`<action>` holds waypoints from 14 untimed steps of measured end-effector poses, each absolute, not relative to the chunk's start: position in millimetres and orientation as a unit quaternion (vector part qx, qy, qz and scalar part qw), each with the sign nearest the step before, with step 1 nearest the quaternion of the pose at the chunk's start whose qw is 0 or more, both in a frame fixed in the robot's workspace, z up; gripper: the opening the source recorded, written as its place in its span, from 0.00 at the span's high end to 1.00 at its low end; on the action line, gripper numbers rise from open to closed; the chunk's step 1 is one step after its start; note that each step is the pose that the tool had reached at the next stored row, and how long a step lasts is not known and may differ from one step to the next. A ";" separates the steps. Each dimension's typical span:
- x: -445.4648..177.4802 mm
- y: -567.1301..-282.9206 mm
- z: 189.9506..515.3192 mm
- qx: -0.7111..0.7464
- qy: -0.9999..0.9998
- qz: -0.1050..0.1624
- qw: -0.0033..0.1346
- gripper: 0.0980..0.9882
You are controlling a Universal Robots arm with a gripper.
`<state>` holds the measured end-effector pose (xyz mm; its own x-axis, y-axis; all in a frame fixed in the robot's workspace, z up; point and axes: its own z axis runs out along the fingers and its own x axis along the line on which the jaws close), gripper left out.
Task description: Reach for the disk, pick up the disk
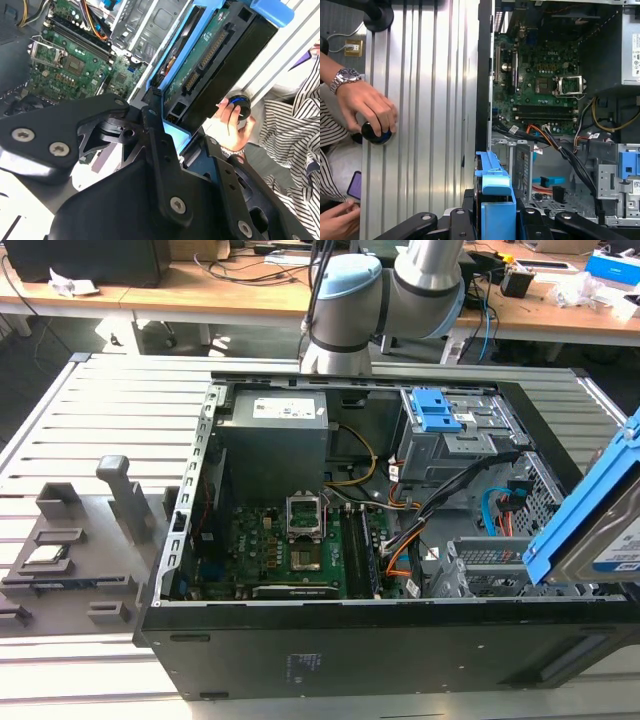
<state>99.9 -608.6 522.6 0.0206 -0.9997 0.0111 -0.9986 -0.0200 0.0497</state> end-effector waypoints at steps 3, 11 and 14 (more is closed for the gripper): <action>100.0 -614.7 518.7 0.714 -0.700 -0.013 0.022 0.70; 99.9 -624.9 511.6 0.714 -0.700 -0.013 0.022 0.70; 99.9 -628.2 509.2 0.714 -0.700 -0.013 0.022 0.70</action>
